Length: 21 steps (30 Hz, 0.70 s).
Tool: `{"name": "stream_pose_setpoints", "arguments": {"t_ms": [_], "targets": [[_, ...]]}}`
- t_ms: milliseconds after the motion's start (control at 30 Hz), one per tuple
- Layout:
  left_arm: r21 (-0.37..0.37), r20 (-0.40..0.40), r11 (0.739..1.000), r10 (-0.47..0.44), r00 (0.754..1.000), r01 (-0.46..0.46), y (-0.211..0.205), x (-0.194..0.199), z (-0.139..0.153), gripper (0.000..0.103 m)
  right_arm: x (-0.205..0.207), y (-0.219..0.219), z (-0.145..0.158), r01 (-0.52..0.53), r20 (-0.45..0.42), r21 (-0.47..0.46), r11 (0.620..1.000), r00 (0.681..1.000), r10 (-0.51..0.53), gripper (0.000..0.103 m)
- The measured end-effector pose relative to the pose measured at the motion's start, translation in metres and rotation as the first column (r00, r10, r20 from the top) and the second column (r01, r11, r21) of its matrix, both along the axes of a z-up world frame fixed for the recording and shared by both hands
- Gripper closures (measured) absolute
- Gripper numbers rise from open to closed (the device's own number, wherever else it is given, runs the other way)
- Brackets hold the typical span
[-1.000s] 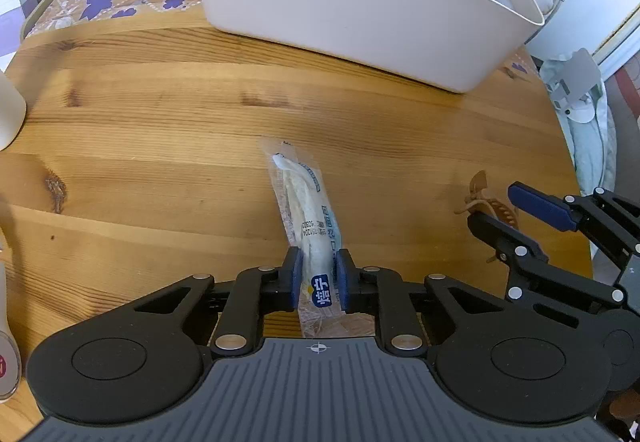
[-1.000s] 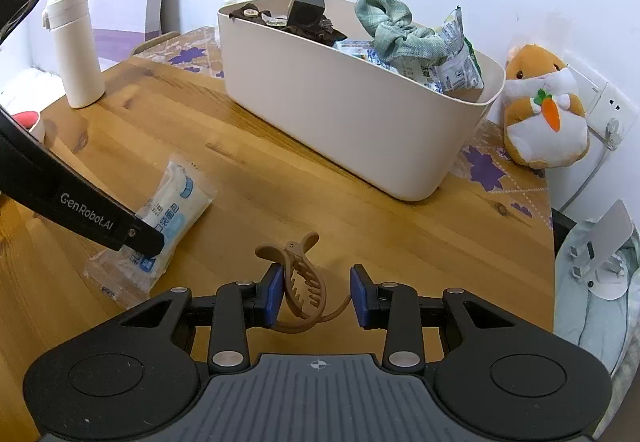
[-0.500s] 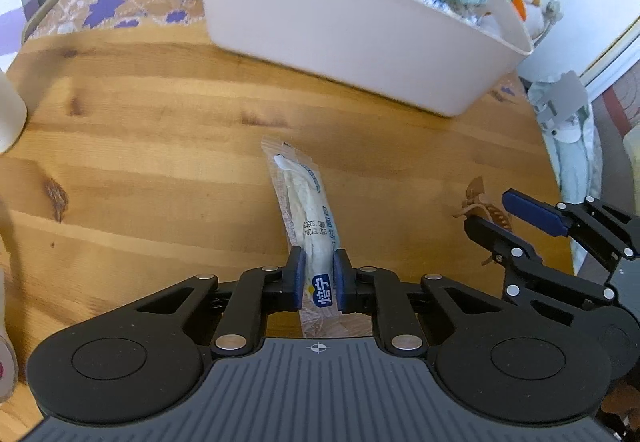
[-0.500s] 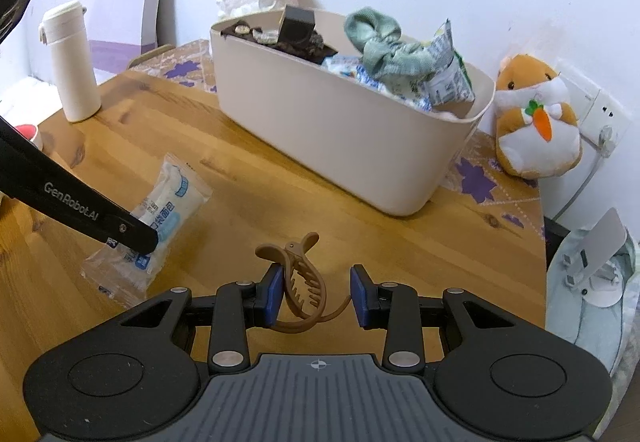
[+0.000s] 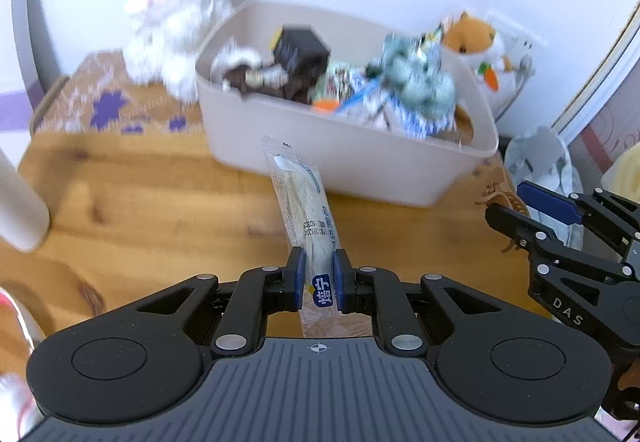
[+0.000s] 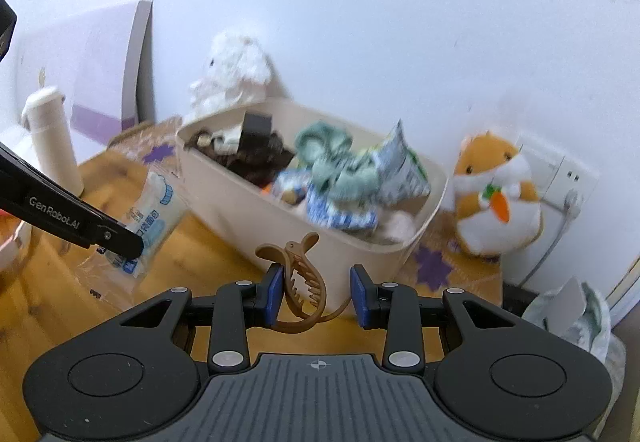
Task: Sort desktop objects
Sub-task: 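Carry the packet and claw clip over the beige basket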
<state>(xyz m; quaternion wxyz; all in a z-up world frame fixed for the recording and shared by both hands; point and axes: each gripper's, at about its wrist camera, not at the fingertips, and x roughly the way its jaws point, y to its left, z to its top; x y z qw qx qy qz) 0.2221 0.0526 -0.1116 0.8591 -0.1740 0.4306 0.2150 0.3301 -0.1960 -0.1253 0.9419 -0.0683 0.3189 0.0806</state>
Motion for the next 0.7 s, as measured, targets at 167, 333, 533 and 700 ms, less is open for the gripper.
{"name": "stream_pose_setpoints", "arguments": {"t_ms": [167, 333, 533, 700], "targets": [[0.053, 0.051, 0.998, -0.017, 0.999, 0.014, 0.012, 0.011, 0.024, 0.089, 0.014, -0.005, 0.018, 0.006, 0.052, -0.008, 1.000, 0.999, -0.006, 0.070], [0.108, 0.084, 0.994, -0.026, 0.996, 0.017, 0.027, 0.025, 0.042, 0.089, 0.031, -0.009, 0.033, 0.026, 0.095, -0.008, 1.000, 0.995, -0.025, 0.070], [0.150, 0.111, 0.988, -0.033, 0.993, 0.016, 0.045, 0.045, 0.057, 0.089, 0.054, -0.013, 0.043, 0.043, 0.130, -0.019, 0.999, 0.991, -0.041, 0.070], [0.191, 0.118, 0.981, -0.050, 0.992, 0.027, 0.055, 0.070, 0.063, 0.089, 0.081, -0.016, 0.047, 0.063, 0.144, -0.026, 0.998, 0.988, -0.059, 0.070]]}}
